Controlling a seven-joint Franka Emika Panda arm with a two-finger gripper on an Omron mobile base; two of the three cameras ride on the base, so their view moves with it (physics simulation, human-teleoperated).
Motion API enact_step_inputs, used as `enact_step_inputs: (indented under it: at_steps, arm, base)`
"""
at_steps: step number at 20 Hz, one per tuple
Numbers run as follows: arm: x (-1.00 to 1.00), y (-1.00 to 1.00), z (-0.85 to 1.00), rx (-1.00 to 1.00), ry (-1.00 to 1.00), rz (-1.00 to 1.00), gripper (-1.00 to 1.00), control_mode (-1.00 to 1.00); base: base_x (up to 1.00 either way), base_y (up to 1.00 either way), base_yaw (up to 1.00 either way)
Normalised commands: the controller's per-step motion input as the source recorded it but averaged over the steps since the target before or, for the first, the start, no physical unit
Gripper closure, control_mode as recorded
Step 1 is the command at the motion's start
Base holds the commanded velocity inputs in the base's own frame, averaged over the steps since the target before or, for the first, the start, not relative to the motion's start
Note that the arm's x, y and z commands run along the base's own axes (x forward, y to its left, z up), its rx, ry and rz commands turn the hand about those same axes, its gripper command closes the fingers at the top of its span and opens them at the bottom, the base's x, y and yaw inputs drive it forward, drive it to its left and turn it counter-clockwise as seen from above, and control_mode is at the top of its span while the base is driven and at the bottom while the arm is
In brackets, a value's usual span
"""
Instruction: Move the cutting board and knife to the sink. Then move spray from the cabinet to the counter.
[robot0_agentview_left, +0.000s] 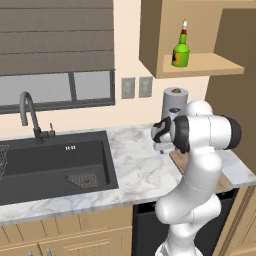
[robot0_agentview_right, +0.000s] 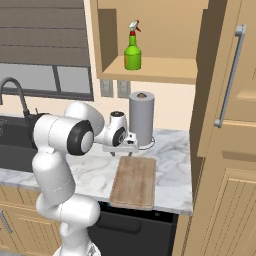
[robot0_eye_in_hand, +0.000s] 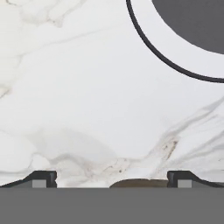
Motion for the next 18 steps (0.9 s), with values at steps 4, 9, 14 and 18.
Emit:
enact_step_inputs:
  at_steps: [4,9,14,18]
  arm:
    - [-0.19,0.00,-0.03,0.00,0.00,0.00,-1.00,-1.00]
    - [-0.13,0.00,-0.01,0.00,0.00,0.00,-1.00,-1.00]
    - [-0.06,0.00,-0.01,0.00,0.00,0.00,-1.00,-1.00]
    - [0.00,0.00,0.00,0.00,0.00,0.00,-1.00,-1.00]
  base:
    - [0.00,0.00,0.00]
    - [0.00,0.00,0.00]
    - [0.00,0.00,0.00]
    - [0.00,0.00,0.00]
